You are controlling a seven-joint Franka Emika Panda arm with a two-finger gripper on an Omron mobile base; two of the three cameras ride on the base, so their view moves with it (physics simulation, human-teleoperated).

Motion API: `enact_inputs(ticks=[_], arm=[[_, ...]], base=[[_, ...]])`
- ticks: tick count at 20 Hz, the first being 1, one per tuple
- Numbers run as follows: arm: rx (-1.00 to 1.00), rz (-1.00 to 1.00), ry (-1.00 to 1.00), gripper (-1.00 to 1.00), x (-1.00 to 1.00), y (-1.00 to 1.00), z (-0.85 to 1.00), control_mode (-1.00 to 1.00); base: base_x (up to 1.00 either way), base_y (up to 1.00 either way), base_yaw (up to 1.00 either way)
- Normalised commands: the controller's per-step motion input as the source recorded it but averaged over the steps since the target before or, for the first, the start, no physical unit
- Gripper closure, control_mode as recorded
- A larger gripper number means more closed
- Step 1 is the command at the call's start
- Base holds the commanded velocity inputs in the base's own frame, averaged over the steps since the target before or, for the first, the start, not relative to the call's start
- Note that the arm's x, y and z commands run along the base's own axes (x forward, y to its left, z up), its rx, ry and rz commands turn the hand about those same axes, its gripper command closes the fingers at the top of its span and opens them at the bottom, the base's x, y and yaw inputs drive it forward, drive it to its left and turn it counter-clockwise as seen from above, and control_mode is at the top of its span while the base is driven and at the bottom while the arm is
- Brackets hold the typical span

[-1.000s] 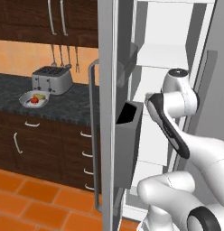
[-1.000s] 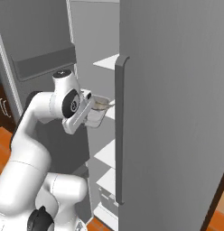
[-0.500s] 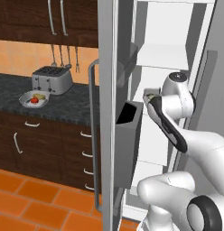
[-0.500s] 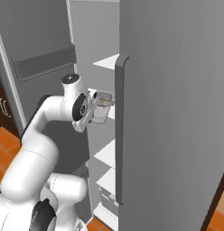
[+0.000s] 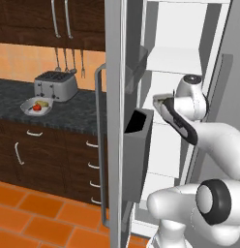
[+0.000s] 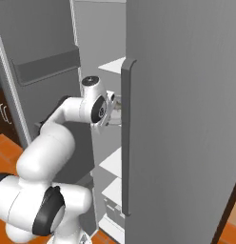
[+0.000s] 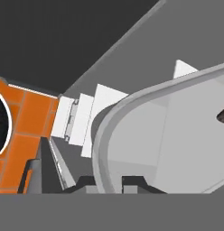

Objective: Take the meat container that has the fish and place it on the second highest rack of the freezer. Then take the vegetable container that has the tomato and potato and place it on the highest rack of the freezer.

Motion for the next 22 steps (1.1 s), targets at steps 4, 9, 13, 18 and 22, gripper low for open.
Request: enact_inputs(ticks=[4, 9, 13, 18, 22], arm=[[0.0, 0.0, -0.02, 1.0, 0.32, -0.15, -0.14, -1.0], [-0.01, 0.0, -0.04, 1.0, 0.37, -0.05, -0.28, -1.0], [-0.01, -0.01, -0.06, 1.0, 0.33, -0.12, -0.39, -1.0], [0.0, -0.05, -0.03, 1.0, 0.35, -0.28, -0.27, -1.0], [0.0, -0.07, -0.01, 1.0, 0.37, -0.21, -0.12, -1.0]], base=[[0.0, 0.0, 0.0], [0.0, 0.0, 0.0], [0.0, 0.0, 0.0], [0.0, 0.0, 0.0], [0.0, 0.0, 0.0]])
